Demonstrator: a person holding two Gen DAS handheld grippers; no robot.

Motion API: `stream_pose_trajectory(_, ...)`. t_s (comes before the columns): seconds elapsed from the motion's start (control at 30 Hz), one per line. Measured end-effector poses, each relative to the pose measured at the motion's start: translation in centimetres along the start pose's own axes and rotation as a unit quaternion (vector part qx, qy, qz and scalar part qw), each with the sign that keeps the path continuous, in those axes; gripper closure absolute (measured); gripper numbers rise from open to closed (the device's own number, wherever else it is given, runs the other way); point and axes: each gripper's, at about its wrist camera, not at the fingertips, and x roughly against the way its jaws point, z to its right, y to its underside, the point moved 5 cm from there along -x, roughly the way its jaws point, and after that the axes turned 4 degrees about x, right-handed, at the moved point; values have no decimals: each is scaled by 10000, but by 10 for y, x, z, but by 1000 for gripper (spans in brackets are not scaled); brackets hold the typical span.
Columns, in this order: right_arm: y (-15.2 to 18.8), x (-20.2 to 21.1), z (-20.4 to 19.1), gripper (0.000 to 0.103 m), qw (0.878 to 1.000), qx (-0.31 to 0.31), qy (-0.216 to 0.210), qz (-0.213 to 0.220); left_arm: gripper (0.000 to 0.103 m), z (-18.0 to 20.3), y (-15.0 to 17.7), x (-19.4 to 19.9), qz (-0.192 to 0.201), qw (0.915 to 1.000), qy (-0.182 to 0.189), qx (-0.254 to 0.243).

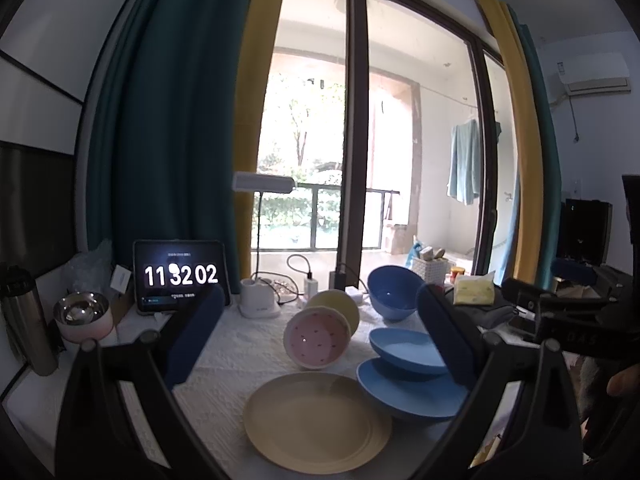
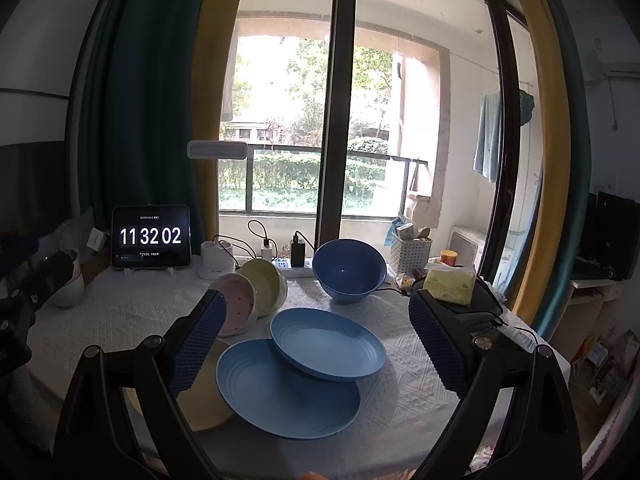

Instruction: Organize plates and bowls

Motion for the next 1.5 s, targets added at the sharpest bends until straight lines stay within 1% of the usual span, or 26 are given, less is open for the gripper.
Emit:
stream_pose_trajectory(0.23,2,-1,1,8,10000,-13,-4,-25,5,-2,-1,2,84,9999,-1,129)
stream_pose_trajectory(0.47,4,-2,1,8,10000,-29,1,-60,5,-7,0,0,83,9993,-39,350)
stream_pose_trajectory(0.7,5,-5,1,8,10000,-38,1,-92,5,-4,3,-3,-21,9997,-41,242)
stream_pose_trajectory(1.5,10,-10,2,8,9998,-80,-19,-182,5,-1,6,-11,-207,9996,34,177)
